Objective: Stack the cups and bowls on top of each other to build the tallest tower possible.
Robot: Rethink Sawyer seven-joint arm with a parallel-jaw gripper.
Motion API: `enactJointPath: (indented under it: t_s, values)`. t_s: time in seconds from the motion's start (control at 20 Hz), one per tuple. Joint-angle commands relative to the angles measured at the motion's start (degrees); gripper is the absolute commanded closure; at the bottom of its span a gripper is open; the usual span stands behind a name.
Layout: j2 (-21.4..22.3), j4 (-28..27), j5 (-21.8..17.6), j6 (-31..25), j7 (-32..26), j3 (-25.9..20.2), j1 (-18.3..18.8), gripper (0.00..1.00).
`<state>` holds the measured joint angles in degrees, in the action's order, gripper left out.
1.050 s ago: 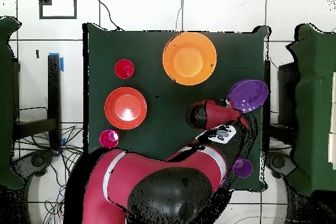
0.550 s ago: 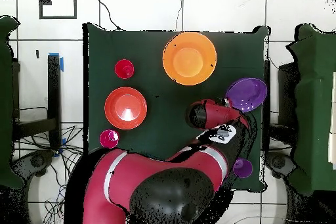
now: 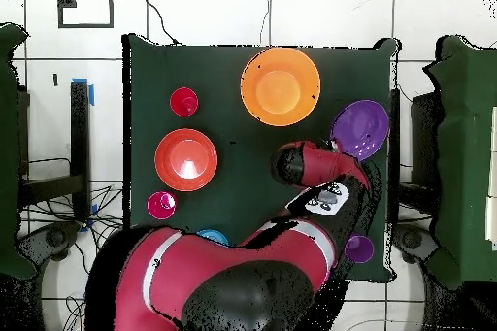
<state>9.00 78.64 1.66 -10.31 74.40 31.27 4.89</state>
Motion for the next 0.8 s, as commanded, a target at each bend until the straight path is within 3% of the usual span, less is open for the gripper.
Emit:
enactJointPath:
  t_s: [0.05, 0.45, 0.8]
  values:
    - [4.3, -2.1, -0.4, -15.6, 4.4, -7.1, -3.2, 1.00]
    - [8.6, -4.9, -1.0, -27.5, 2.6, -6.4, -4.3, 1.00]
    - [11.5, -6.2, -2.7, -32.4, 2.0, -4.9, -5.3, 1.00]
